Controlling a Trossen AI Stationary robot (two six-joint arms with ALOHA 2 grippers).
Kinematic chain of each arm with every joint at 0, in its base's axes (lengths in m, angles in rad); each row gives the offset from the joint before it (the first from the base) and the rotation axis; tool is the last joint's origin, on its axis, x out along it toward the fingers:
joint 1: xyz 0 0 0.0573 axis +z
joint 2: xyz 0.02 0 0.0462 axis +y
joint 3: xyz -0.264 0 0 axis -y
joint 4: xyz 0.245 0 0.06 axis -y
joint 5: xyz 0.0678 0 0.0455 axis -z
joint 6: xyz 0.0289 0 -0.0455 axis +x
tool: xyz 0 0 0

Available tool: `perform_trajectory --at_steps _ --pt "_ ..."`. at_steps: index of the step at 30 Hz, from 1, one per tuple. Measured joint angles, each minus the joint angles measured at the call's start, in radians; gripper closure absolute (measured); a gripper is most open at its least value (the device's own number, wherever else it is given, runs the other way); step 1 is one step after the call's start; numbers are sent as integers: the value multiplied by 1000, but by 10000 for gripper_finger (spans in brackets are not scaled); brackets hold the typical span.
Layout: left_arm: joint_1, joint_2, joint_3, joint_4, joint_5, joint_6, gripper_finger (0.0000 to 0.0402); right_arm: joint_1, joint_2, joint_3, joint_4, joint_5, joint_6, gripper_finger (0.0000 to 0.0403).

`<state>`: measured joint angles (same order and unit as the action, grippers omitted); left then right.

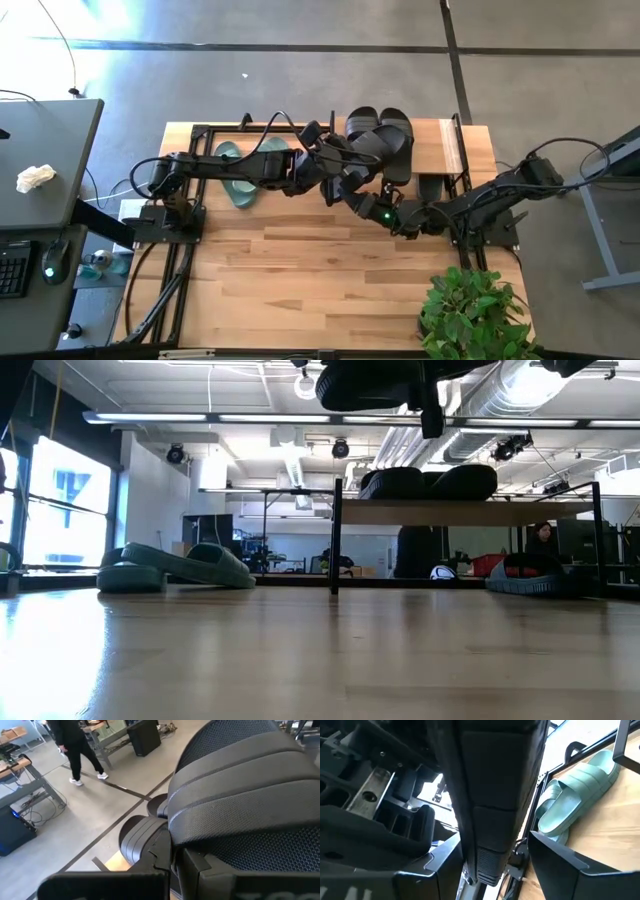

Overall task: Pick and place slides into the shelf
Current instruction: Put the black slipper under the shelf

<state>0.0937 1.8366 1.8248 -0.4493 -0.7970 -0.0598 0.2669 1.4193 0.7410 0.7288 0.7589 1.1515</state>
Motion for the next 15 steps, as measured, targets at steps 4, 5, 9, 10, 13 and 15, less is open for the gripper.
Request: perform_trajectory --at_steps 4,5,9,10,13,15 --pt "0 0 0 33 -7 1 401 -7 1 0 1 0 0 194" --pt "0 0 0 44 -9 1 401 -11 1 0 1 0 0 196" --pt "0 0 0 73 -18 4 401 -19 1 0 0 10 -26 219" --pt "0 0 0 74 -19 4 401 -21 1 0 0 11 -33 230" --pt "0 0 0 80 -19 4 401 -22 1 0 0 16 -52 273" --pt "0 0 0 81 -18 4 401 -22 1 0 -8 19 -56 303"
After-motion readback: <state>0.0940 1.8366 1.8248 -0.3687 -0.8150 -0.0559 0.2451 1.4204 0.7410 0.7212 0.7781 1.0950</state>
